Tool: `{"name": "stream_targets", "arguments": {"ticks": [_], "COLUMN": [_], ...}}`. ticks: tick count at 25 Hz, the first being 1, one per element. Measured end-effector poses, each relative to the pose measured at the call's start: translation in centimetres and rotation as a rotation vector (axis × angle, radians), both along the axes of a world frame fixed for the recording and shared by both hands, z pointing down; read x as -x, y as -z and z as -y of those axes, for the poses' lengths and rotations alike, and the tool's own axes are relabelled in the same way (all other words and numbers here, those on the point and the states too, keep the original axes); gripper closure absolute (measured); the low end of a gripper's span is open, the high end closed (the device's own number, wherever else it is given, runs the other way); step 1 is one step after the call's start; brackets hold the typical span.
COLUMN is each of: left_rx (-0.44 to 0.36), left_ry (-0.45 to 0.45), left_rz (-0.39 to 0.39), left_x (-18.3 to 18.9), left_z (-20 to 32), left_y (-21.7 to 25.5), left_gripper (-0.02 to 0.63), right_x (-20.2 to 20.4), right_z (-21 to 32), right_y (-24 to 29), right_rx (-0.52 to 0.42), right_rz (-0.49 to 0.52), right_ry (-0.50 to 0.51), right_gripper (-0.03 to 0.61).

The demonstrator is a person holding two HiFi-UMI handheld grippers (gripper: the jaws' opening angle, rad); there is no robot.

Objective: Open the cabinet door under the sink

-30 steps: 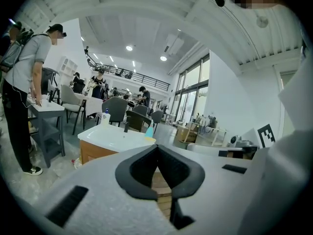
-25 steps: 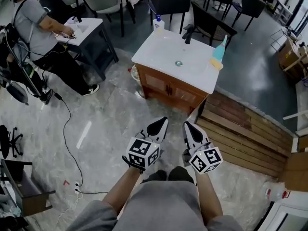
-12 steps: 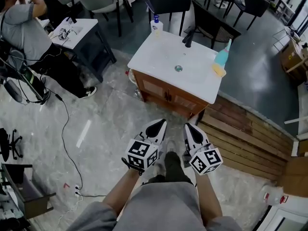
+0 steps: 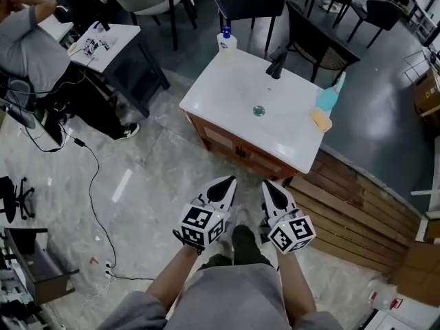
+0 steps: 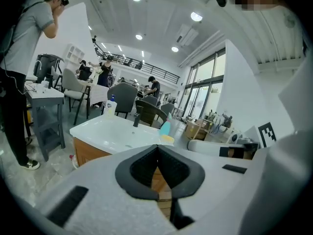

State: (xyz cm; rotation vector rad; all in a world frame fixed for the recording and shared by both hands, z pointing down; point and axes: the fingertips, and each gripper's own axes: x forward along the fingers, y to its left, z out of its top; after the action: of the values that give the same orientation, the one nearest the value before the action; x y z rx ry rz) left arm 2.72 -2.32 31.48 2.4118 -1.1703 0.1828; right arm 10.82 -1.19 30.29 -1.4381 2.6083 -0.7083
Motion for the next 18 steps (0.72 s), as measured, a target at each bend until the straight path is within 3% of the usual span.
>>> {"name": "stream_targets", "arguments": {"ticks": [9, 18], "left_rx": [0.048, 0.085], "left_ry": [0.015, -0.02], "left_rz": [0.042, 0.06], "left_x": [-0.8, -0.1], "left_z": [4.5, 7.8], "left_y": [-3.5, -8.3], "left_gripper": [0.607, 0.607], "right_x": [-1.0, -0.6], "right_z": [4.4, 8.2], "right_y": [-3.8, -8.2], "right_rx": [0.058, 0.087], "right_rz": [0.035, 0.007], "right_ry": [0.017, 0.005], "right_gripper": [0.569, 0.569]}}
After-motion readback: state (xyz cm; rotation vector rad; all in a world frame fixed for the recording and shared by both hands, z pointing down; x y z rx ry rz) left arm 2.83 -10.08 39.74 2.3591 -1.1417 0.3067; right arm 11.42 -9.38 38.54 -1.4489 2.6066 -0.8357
